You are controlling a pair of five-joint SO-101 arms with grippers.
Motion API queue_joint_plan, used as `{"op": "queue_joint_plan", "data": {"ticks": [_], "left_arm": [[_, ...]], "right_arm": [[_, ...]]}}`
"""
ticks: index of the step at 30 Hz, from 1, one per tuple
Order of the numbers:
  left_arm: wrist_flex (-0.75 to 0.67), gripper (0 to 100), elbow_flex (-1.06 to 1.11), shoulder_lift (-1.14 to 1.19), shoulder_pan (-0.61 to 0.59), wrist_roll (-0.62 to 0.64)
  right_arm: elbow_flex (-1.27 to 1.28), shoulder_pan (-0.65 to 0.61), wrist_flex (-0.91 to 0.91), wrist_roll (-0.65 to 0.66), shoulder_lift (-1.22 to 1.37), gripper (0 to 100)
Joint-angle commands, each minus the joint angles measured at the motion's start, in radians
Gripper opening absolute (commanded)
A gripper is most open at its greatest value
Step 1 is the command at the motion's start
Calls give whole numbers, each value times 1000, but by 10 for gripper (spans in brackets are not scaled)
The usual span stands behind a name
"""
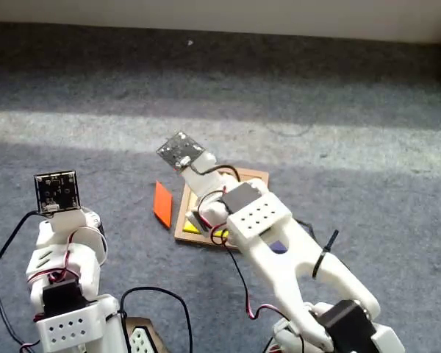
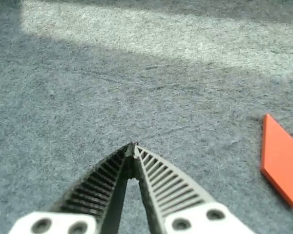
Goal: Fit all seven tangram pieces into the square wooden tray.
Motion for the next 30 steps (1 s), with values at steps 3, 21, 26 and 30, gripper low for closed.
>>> {"op": "queue_joint_plan", "data": {"ticks": [3,21,26,30], "left_arm": [[-18,5,-15,-8,-2,6],[-17,5,-13,-8,-4,5],[-17,5,-13,-8,-4,5],[-17,5,-13,-8,-4,5]], "right_arm": [[-28,59,-101,173,82,33],[-231,45,38,528,275,96],[-291,48,82,532,280,127],[-298,44,82,537,280,127]]}}
